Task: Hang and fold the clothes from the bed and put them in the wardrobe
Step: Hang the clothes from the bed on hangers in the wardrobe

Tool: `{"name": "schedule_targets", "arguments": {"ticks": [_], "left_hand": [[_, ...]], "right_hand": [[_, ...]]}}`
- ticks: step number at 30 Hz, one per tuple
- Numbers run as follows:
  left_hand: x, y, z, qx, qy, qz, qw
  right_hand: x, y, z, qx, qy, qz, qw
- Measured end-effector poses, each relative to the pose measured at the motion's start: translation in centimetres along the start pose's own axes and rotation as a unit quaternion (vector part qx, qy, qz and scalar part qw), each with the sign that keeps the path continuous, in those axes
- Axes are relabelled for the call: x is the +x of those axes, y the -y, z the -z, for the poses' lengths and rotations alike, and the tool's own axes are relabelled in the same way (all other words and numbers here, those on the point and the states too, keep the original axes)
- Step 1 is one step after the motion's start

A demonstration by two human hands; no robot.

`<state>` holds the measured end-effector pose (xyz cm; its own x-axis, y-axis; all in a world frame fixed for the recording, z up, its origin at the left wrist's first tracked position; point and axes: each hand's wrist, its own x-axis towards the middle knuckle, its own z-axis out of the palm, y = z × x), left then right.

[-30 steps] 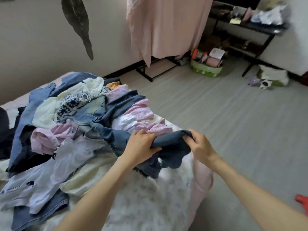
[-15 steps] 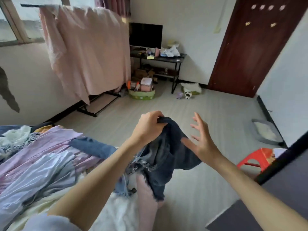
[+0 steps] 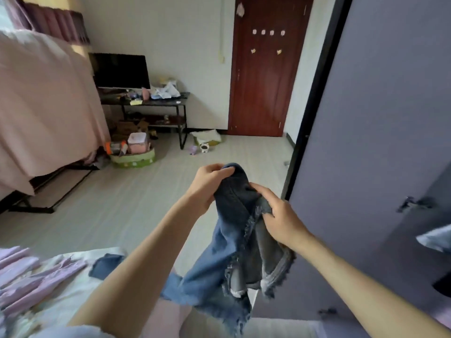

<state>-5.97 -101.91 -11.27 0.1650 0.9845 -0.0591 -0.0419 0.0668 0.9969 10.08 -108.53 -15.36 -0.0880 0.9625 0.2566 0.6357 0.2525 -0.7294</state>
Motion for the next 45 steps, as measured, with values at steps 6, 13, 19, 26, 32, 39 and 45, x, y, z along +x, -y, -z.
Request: {"name": "schedule_targets", "arguments": {"ticks": [6,13,19,26,32,39,45], "left_hand": [[0.3,3.9,-4.2,0.111,0.088,-0.098,0.985],[0.4,7.4,-13.0,0.291,0.266,-0.273,0.878],[0.4,9.5,-19.8,0.393,0.272,-0.309,0.822],[-0.6,8.4,-26.5,0.38,0.339,-0.405,0.759],[-4.0,4.5,-33.6,0.301,0.433,-0.433,0.731],[-7.7,4.3,-42.0,0.297,0.495,-0.415,0.703],[-12.8,6.0,-50.3,0.245,0.506,-0.393,0.728]], "right_hand": [[-0.2,-0.1,6.2,-0.026,-0.162,-0.095,0.982],[-2.1,-1.7,12.0,-0.067,-0.275,-0.192,0.94],[-7.9,-3.8,16.5,-0.086,-0.413,-0.248,0.872],[-17.5,-5.8,19.6,-0.077,-0.503,-0.315,0.801],[-24.5,-5.9,22.9,-0.102,-0.579,-0.328,0.74],[-32.9,-8.2,27.7,-0.1,-0.459,-0.456,0.756],[-40.5,-11.2,32.6,-0.217,-0.612,-0.442,0.619]]}}
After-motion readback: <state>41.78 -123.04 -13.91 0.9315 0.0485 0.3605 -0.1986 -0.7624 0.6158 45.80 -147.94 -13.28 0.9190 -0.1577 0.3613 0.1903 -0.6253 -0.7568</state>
